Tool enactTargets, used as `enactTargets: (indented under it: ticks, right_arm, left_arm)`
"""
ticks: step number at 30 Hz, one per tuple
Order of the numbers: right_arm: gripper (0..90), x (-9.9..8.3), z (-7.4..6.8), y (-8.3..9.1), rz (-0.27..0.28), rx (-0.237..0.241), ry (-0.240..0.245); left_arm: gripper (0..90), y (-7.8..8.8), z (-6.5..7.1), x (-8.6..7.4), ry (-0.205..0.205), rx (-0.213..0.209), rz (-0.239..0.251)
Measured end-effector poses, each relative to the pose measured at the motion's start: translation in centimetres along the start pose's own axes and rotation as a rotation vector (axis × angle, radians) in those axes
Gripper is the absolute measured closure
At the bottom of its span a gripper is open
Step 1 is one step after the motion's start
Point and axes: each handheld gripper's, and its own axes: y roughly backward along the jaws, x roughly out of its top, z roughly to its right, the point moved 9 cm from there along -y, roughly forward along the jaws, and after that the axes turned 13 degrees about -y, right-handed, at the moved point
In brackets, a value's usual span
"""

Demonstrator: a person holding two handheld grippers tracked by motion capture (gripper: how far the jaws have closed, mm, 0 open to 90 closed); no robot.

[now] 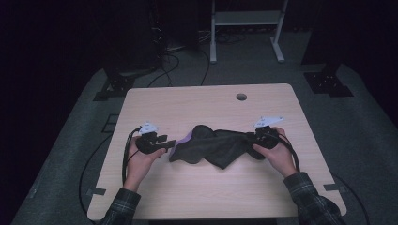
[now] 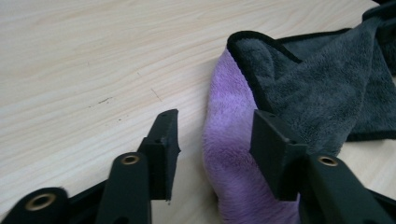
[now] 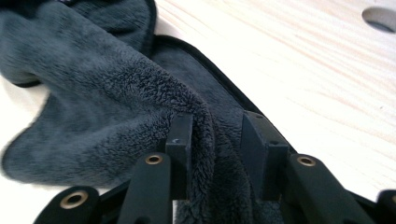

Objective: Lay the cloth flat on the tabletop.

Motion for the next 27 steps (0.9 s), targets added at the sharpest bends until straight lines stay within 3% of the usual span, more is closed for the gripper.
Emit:
enactTargets:
  ticks: [7, 11, 13, 15, 18, 19, 24, 27]
  right_arm:
    - [60.2, -0.3, -1.8, 2.5, 0.027, 0.024, 0.046]
    - [59.0, -0.7, -2.9, 3.6, 0.045, 0.057, 0.050]
    - [58.3, -1.4, -4.0, 3.7, 0.029, 0.102, 0.059]
    - [57.5, -2.5, -5.2, 3.4, -0.001, 0.134, 0.078]
    - [54.7, -4.2, -7.2, 2.3, -0.057, 0.180, 0.127]
    - [53.0, -4.6, -7.9, 1.6, -0.076, 0.183, 0.159]
    - [49.1, -5.1, -9.6, -0.3, -0.102, 0.170, 0.223]
    - [49.4, -5.1, -9.9, -1.3, -0.106, 0.145, 0.248]
  left_arm:
    - [46.0, 1.9, 1.9, -0.9, -0.046, -0.033, -0.004]
    - [44.4, 1.5, 2.8, -2.3, -0.078, -0.032, -0.039]
    - [44.9, 0.8, 2.8, -2.9, -0.099, -0.027, -0.073]
    - [54.1, 0.4, 2.6, -3.4, -0.102, -0.021, -0.087]
    - [80.6, 0.1, 2.2, -3.6, -0.066, -0.020, -0.109]
    - [84.8, 0.1, 2.1, -3.6, -0.058, -0.022, -0.107]
    - [85.9, 0.1, 1.5, -3.9, -0.058, -0.013, -0.119]
    - [85.8, 0.1, 1.4, -4.3, -0.061, -0.014, -0.129]
